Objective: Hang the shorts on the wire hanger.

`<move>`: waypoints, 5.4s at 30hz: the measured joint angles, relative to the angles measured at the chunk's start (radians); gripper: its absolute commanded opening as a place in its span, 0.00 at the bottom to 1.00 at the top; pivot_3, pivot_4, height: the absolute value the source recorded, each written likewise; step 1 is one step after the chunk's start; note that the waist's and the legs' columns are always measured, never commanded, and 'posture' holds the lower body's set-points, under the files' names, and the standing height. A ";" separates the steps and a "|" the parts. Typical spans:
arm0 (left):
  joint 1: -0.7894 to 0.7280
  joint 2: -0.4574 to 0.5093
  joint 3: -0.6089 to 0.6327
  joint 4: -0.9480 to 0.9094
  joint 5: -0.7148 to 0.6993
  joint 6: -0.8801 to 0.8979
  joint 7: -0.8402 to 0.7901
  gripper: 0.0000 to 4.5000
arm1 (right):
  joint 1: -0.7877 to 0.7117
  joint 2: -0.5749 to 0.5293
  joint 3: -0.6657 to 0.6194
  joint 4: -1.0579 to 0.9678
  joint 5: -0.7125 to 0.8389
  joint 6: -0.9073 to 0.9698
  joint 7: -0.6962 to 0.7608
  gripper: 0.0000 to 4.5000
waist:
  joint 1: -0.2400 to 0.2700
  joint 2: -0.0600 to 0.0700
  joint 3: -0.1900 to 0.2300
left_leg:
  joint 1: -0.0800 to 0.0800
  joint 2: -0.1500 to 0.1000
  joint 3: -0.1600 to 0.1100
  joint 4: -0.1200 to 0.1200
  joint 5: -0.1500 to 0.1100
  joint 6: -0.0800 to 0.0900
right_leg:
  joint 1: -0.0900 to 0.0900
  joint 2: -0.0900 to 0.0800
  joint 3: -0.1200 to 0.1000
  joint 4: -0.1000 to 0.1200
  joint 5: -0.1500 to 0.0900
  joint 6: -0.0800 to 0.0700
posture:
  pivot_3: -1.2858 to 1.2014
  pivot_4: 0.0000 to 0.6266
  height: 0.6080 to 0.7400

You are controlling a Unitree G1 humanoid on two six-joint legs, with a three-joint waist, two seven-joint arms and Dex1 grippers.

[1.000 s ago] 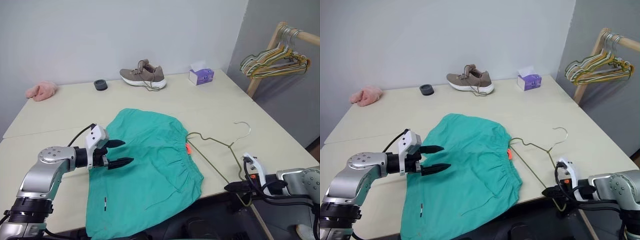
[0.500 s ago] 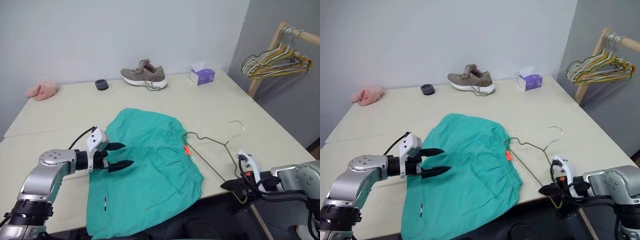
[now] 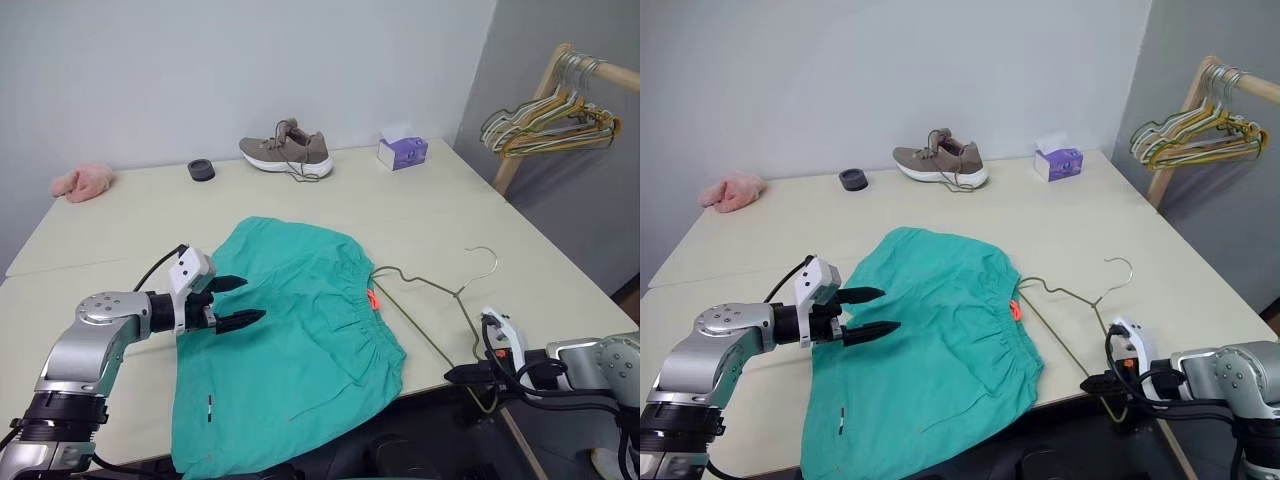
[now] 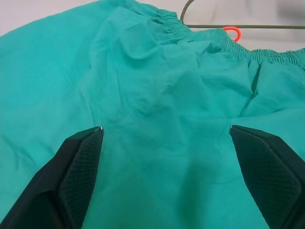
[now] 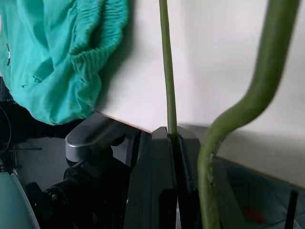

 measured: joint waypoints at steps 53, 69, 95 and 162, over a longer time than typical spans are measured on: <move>0.020 -0.061 0.016 0.006 0.002 -0.064 0.128 0.99 | -0.390 0.126 0.304 0.228 -0.027 -0.050 -0.124 0.00 | 0.008 0.002 0.001 | -0.001 -0.001 -0.001 0.000 0.000 0.000 | -0.001 -0.002 -0.001 0.000 0.001 0.000 | 0.45 0.00 1.00; 0.051 -0.061 0.016 -0.028 0.004 -0.064 0.112 0.99 | -0.618 0.052 0.670 0.509 -0.331 -0.345 0.294 0.00 | 0.012 0.002 0.001 | -0.001 -0.001 -0.002 0.000 0.000 0.000 | -0.001 -0.002 -0.001 0.000 0.001 0.000 | 0.46 0.00 1.00; -0.030 -0.079 0.132 -0.014 -0.031 -0.055 0.234 0.99 | -0.638 0.186 0.580 0.428 -0.619 -0.691 0.279 0.00 | 0.051 0.003 0.001 | -0.002 -0.002 -0.004 0.000 0.000 0.000 | -0.002 -0.003 -0.003 0.001 0.001 0.000 | 0.46 0.00 1.00; -0.190 0.034 -0.147 0.051 0.142 -0.212 -0.143 0.00 | -0.435 -0.138 0.503 0.201 -0.971 -1.282 0.546 0.99 | 0.031 0.001 0.001 | -0.001 -0.002 -0.005 0.000 0.000 0.000 | -0.001 -0.003 -0.004 0.002 0.001 -0.001 | 0.44 0.00 1.00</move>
